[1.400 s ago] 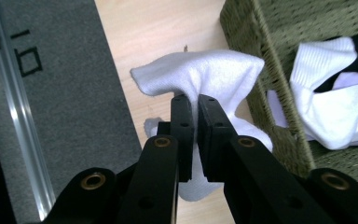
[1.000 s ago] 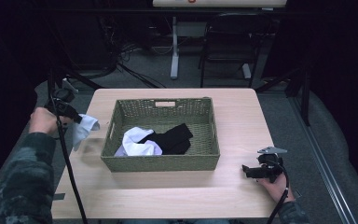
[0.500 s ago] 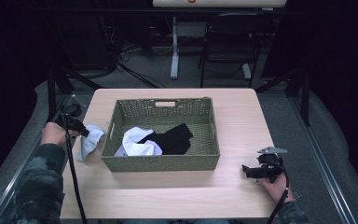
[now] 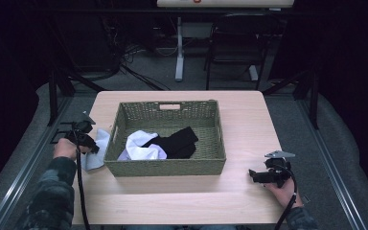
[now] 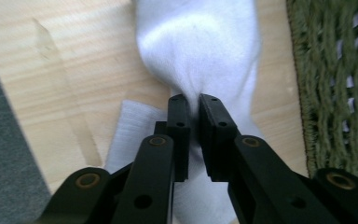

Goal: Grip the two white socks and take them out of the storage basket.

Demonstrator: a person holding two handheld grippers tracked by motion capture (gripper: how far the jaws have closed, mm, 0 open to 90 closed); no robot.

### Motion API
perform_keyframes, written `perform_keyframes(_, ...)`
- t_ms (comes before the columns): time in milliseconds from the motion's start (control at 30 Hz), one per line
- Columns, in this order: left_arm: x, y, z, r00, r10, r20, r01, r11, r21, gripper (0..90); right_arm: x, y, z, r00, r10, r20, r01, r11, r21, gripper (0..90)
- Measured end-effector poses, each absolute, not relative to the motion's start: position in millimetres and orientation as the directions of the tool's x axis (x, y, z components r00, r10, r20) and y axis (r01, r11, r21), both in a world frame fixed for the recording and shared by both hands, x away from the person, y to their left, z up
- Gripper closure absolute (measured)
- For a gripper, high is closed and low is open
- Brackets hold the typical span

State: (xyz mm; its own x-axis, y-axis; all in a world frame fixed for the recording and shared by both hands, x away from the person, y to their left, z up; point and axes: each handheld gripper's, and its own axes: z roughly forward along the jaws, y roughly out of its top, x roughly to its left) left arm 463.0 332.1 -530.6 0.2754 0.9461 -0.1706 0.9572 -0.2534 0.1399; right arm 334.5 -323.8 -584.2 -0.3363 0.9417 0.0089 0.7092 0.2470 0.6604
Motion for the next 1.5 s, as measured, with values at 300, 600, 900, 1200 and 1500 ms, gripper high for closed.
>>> perform_keyframes(300, 458, 341, -519, 0.250, 0.950, -0.189, 0.963, -0.223, 0.155, 48.1, 335, -324, -584, -0.337, 0.941, 0.008, 0.710, 0.248, 0.659, 0.0)
perform_keyframes(600, 458, 343, -466, 0.270, 0.953, -0.134, 0.949, -0.240, 0.206, 19.1, 335, -324, -584, -0.336, 0.942, 0.009, 0.710, 0.247, 0.659, 0.0)
perform_keyframes(900, 459, 341, -412, 0.290, 0.953, -0.082, 0.928, -0.259, 0.268, 7.5, 335, -324, -584, -0.338, 0.941, 0.006, 0.711, 0.251, 0.657, 0.0)
perform_keyframes(1200, 460, 326, -362, 0.341, 0.939, -0.035, 0.898, -0.314, 0.308, 1.5, 335, -324, -584, -0.337, 0.942, 0.006, 0.711, 0.250, 0.658, 0.0)
perform_keyframes(1500, 461, 304, -346, 0.394, 0.919, -0.029, 0.871, -0.362, 0.332, 0.3, 334, -324, -584, -0.336, 0.942, 0.007, 0.711, 0.249, 0.658, 0.0)
